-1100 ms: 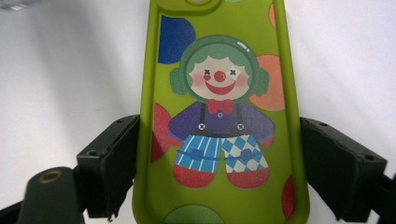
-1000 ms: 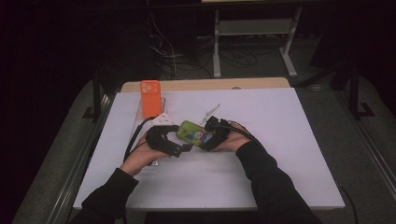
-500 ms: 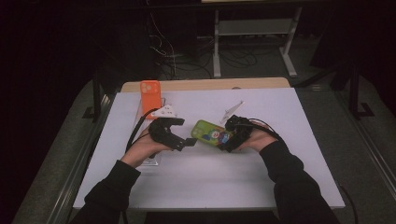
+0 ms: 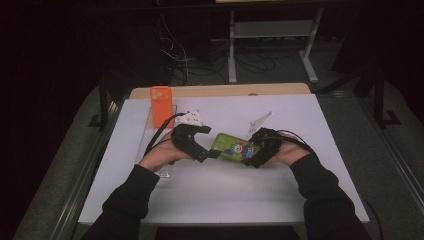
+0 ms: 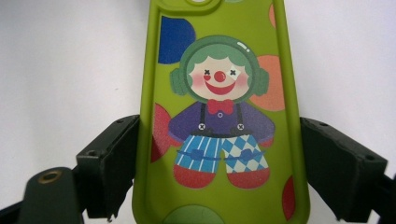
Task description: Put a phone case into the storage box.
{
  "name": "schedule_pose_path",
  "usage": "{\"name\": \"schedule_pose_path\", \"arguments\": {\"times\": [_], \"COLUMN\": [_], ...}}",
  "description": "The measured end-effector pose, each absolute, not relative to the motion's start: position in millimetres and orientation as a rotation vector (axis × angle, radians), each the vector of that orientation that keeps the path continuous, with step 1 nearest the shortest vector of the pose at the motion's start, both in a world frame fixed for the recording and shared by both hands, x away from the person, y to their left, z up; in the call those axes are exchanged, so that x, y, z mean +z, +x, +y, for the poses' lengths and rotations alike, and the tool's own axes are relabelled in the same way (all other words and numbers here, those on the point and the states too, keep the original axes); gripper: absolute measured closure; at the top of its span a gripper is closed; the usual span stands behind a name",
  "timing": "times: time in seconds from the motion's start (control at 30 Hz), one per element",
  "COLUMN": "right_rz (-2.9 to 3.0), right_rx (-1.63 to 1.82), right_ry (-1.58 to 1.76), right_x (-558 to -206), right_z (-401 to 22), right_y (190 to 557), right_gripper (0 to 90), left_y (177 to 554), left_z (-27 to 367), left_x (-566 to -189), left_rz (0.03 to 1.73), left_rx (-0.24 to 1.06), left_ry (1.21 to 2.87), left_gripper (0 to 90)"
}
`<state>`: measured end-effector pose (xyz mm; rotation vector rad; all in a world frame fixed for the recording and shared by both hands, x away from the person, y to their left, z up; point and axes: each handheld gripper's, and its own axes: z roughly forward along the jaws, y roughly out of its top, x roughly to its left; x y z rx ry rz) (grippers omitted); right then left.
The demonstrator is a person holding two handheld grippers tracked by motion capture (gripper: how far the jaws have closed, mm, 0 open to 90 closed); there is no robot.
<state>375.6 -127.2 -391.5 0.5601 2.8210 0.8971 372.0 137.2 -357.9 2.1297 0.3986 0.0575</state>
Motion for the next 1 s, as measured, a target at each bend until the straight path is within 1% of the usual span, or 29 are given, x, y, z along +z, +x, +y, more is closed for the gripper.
{"name": "schedule_pose_path", "arguments": {"times": [0.27, 0.37, 0.67, 0.8, 1.0], "right_rz": [2.870, 2.875, 2.933, 2.946, 2.957], "right_rx": [0.915, 0.918, 0.940, 0.942, 0.952], "right_ry": [0.468, 0.419, 0.275, 0.237, 0.195], "right_x": [-390.5, -388.5, -384.1, -382.0, -380.6], "right_z": [-124.4, -122.0, -110.5, -106.8, -102.0], "right_y": [369.5, 366.8, 355.1, 352.0, 349.0], "right_gripper": [15.2, 15.2, 15.2, 15.1, 15.2], "left_y": [363.4, 359.7, 354.3, 350.7, 349.3], "left_z": [131.7, 128.9, 125.1, 122.2, 117.9], "left_x": [-360.1, -361.2, -364.6, -368.6, -373.7], "left_rz": [0.299, 0.256, 0.193, 0.149, 0.117], "left_rx": [0.025, 0.035, -0.001, -0.034, -0.034], "left_ry": [2.174, 2.190, 2.217, 2.259, 2.306], "left_gripper": [2.0, 1.9, 2.0, 2.0, 2.0]}}
